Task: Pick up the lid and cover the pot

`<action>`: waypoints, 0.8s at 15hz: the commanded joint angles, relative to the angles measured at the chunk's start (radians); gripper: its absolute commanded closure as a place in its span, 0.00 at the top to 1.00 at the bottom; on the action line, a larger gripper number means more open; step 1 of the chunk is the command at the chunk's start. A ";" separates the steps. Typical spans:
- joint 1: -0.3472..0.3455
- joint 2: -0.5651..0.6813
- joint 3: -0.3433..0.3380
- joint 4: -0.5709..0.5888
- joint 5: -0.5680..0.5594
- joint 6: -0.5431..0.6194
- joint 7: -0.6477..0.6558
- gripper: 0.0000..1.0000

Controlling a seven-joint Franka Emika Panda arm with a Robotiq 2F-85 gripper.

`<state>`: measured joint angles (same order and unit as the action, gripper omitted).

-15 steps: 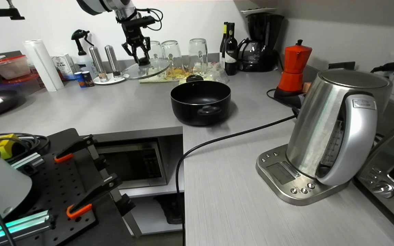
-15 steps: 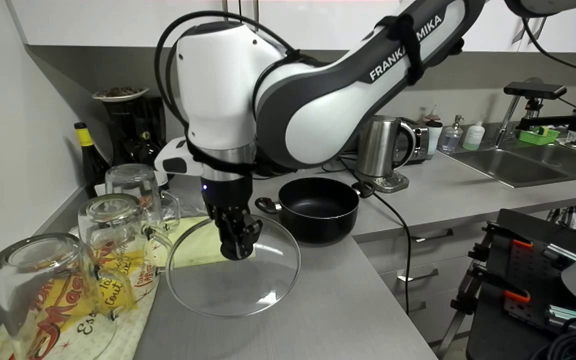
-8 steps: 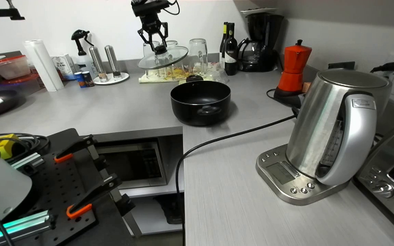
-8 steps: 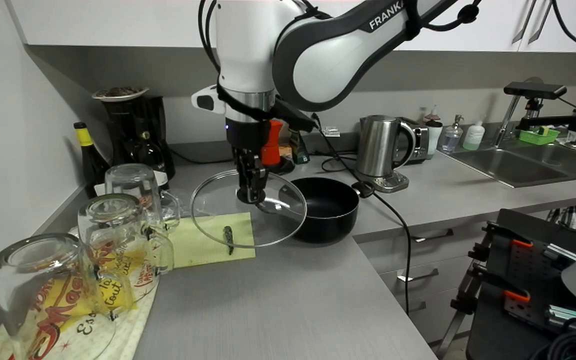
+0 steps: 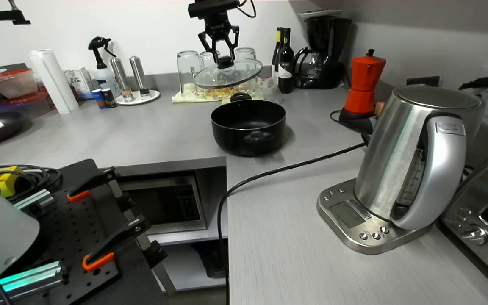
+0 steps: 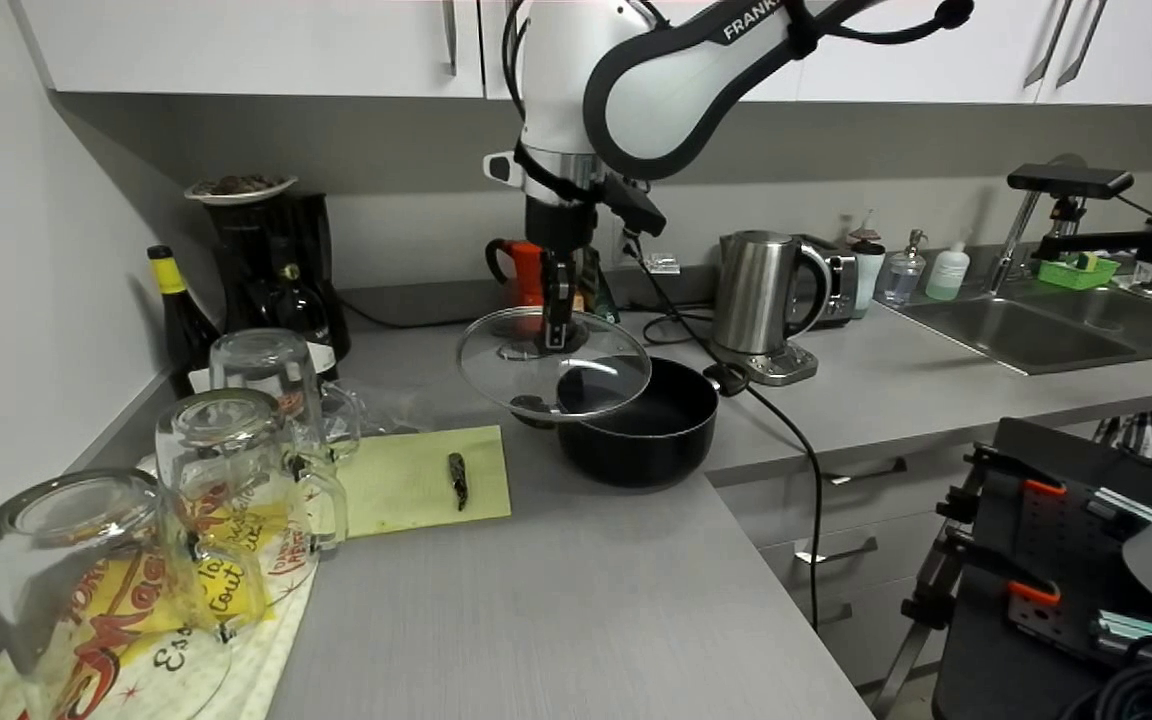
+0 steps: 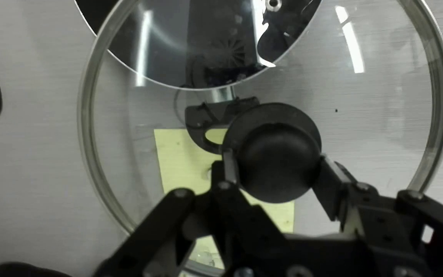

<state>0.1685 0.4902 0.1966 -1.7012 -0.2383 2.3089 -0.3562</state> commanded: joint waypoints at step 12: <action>-0.107 -0.016 -0.083 -0.130 0.108 0.100 0.132 0.25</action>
<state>0.0566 0.4896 0.1236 -1.8014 -0.1503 2.3656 -0.2531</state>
